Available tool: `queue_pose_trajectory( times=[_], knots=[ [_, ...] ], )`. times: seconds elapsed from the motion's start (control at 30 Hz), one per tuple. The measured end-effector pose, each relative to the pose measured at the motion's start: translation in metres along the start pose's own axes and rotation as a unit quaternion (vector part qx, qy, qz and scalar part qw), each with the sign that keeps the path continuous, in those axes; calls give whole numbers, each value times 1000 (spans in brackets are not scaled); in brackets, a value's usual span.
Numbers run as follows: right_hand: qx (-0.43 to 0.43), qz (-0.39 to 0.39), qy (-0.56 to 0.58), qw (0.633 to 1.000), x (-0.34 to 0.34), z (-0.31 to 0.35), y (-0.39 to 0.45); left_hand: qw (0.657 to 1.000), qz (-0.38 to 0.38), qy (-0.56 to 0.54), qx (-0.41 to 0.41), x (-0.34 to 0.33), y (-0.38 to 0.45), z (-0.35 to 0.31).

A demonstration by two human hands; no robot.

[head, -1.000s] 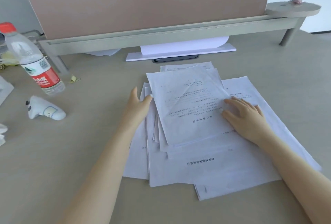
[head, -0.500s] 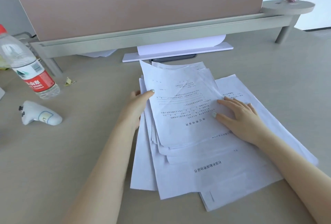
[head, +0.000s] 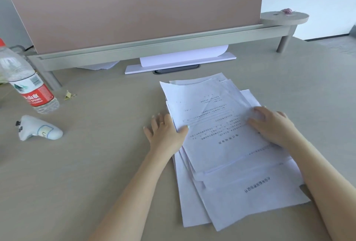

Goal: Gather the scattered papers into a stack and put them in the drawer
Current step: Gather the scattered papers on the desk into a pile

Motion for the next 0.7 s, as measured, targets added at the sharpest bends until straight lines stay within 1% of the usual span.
queue_pose_trajectory(
  times=[0.07, 0.17, 0.23, 0.3, 0.37, 0.43, 0.5, 0.57, 0.6, 0.67, 0.7],
  knots=[
    [18, 12, -37, 999, -3, 5, -2, 1000, -15, -16, -18, -2, -3, -5],
    [31, 31, -16, 999, 0, 7, -4, 995, -46, -72, -44, 1, -8, -9],
    [34, 45, -4, 998, 4, 4, -5, 988, -30, -140, -62, 4, -12, -10],
    [47, 57, -15, 997, 5, 3, -7, 965, 2, -253, -70, 9, -18, -13],
    [63, 61, -73, 993, 1, 5, -9, 939, -4, -336, -69, 14, -21, -16],
    [89, 62, -152, 982, -11, 6, -8, 914, -25, -404, -38, 17, -19, -19],
    [109, 53, -195, 973, -26, 7, -7, 873, -24, -487, 19, 20, -14, -18],
    [120, 25, -192, 974, -34, 9, -5, 843, -5, -534, 63, 22, -8, -11],
    [123, 12, -183, 975, -36, 11, -4, 833, 17, -547, 76, 24, -7, -9],
    [124, 1, -170, 977, -37, 12, -2, 823, 56, -561, 71, 26, -7, -5],
    [125, -2, -168, 978, -37, 12, -2, 824, 67, -559, 61, 27, -6, -5]
  ],
)
Point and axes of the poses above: each hand's wrist, its own y-axis towards the middle knuckle, its own x-axis out of the back of the hand, z = x × y, the point moved 3 cm from there along y, towards the middle knuckle, and after that the axes turned 3 degrees about z, right-handed, at the moved point
